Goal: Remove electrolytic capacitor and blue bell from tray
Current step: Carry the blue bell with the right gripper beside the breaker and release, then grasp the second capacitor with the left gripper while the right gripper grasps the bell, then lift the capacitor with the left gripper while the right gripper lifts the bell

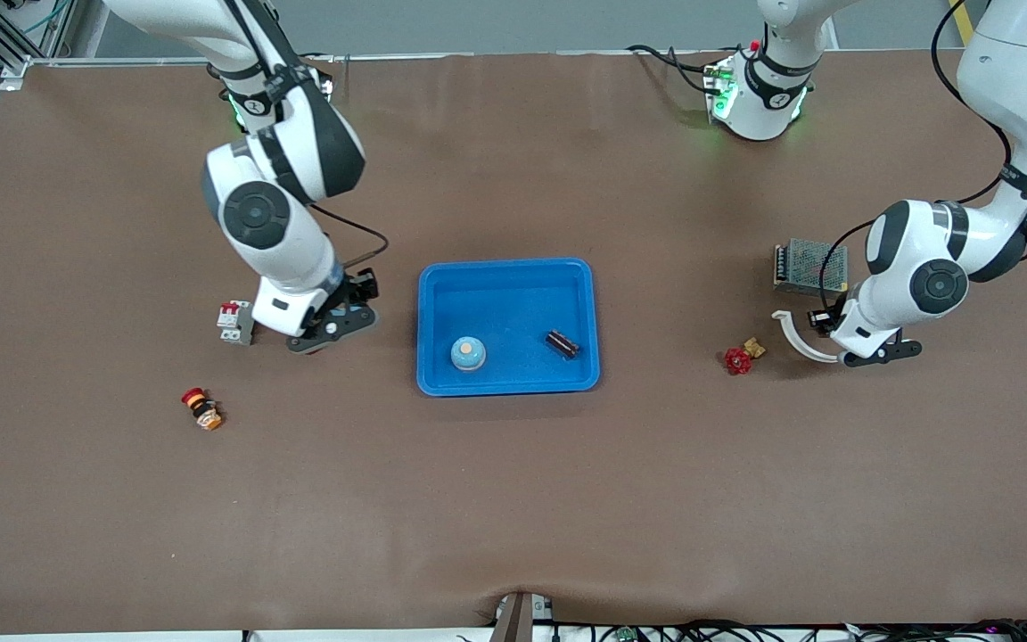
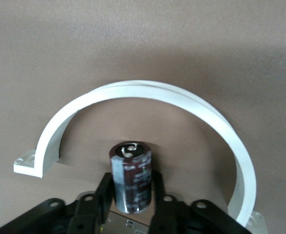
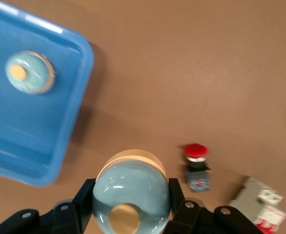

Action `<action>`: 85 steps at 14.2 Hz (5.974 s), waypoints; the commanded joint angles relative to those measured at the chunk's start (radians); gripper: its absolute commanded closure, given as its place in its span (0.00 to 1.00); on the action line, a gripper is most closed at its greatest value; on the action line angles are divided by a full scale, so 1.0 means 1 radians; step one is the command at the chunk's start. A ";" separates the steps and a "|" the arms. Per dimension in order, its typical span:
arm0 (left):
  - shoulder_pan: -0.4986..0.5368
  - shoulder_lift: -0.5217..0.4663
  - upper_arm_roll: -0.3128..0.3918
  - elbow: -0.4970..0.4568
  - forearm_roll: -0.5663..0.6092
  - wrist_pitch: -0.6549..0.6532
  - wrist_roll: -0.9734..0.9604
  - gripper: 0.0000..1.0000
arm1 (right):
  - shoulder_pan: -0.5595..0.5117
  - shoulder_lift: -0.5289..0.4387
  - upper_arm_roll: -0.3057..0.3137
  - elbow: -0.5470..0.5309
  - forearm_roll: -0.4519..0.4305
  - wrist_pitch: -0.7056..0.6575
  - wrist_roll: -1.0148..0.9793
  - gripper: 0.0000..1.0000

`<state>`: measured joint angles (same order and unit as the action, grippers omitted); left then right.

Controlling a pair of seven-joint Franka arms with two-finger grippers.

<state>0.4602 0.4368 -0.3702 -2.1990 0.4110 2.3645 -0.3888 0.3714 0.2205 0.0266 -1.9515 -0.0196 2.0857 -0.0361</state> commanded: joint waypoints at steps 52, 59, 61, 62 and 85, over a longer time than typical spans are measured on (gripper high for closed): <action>-0.744 0.362 -0.085 0.616 -0.149 -0.019 -1.338 0.21 | -0.202 -0.021 0.046 0.301 0.104 -0.386 0.049 0.00; -0.769 0.401 -0.056 0.616 -0.147 0.016 -1.342 0.49 | 0.033 0.043 0.044 0.316 0.109 -0.144 0.528 0.00; -0.767 0.399 -0.055 0.616 -0.146 0.016 -1.335 0.80 | 0.059 0.094 0.044 0.318 0.107 -0.067 0.596 0.00; -0.767 0.399 -0.056 0.616 -0.146 0.016 -1.332 0.95 | 0.070 0.123 0.044 0.319 0.104 -0.029 0.613 0.00; -0.396 0.160 -0.157 0.604 -0.147 -0.378 -0.797 1.00 | 0.227 0.473 0.030 0.329 -0.098 0.307 0.809 0.00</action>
<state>0.0213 0.6250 -0.5074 -1.5711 0.2780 2.0218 -1.2462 0.5784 0.6699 0.0701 -1.6512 -0.0862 2.3868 0.7372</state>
